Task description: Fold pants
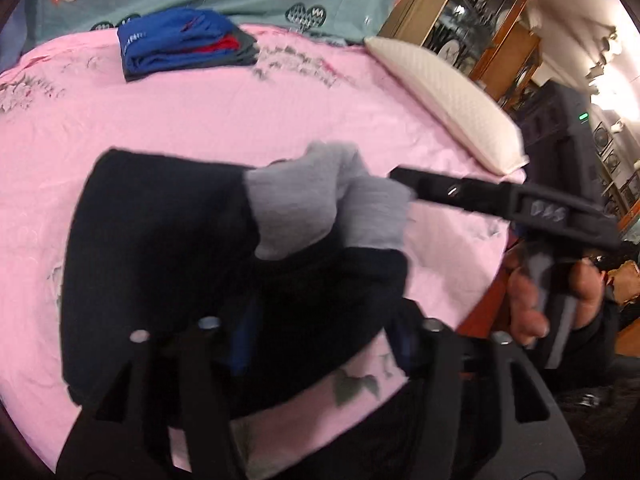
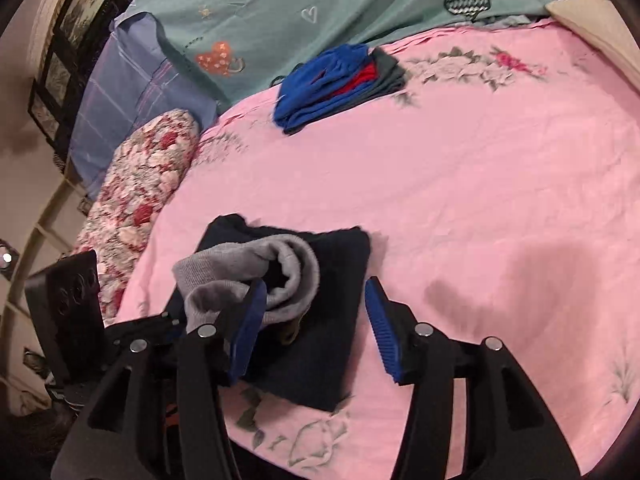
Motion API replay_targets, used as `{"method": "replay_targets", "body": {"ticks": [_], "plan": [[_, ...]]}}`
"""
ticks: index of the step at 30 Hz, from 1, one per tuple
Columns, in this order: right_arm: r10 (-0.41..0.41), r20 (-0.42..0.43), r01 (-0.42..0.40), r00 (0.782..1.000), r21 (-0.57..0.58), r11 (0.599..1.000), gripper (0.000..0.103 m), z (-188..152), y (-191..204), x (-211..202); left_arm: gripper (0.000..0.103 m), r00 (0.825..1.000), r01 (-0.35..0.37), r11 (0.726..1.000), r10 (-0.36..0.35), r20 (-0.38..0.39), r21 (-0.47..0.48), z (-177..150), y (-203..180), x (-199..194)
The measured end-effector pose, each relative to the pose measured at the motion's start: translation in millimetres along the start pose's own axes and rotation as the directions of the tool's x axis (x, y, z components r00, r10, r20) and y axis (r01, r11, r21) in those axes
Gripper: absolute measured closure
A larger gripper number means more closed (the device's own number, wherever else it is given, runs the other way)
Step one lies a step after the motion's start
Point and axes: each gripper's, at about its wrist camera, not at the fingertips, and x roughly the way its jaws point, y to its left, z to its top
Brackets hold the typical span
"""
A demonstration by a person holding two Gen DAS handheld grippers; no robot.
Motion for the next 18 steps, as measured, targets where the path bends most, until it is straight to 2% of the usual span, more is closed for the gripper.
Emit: {"method": "replay_targets", "body": {"ticks": [2,4,6,8,10,12,16,17,18], "plan": [[0.072,-0.025,-0.071,0.997,0.025,0.997,0.032,1,4,2,0.026,0.999,-0.009,1.000,0.008,0.047,0.007,-4,-4,-25],[0.125,-0.047,-0.123,0.991,0.053,0.991,0.023,3,10,3,0.018,0.993,-0.039,0.999,0.037,0.115,0.016,-7,-9,-53],[0.170,-0.066,-0.164,0.983,0.088,0.983,0.023,7,14,4,0.014,0.981,-0.063,0.998,0.060,0.185,0.006,-10,-6,-81],[0.143,-0.106,-0.132,0.984,0.100,0.986,0.023,6,16,7,0.011,0.969,-0.101,0.995,0.104,0.226,-0.026,-8,5,-98],[0.069,-0.146,-0.055,0.987,0.100,0.994,0.023,1,16,12,0.010,0.971,-0.108,0.990,0.126,0.202,-0.095,-6,28,-98],[0.052,-0.165,-0.037,0.985,0.098,0.994,0.023,-4,15,16,0.010,0.981,-0.092,0.982,0.118,0.157,-0.166,-5,47,-86],[0.089,-0.209,-0.067,0.974,0.111,0.992,0.023,-8,20,33,0.010,0.990,-0.096,0.981,0.112,0.085,-0.165,-8,55,-54],[0.063,-0.218,-0.043,0.974,0.094,0.995,0.025,-9,23,40,0.010,0.992,-0.092,0.983,0.105,0.073,-0.160,-12,56,-52],[0.051,-0.221,-0.035,0.974,0.080,0.996,0.033,-9,26,44,0.010,0.992,-0.100,0.983,0.111,0.067,-0.153,-11,56,-48]]}}
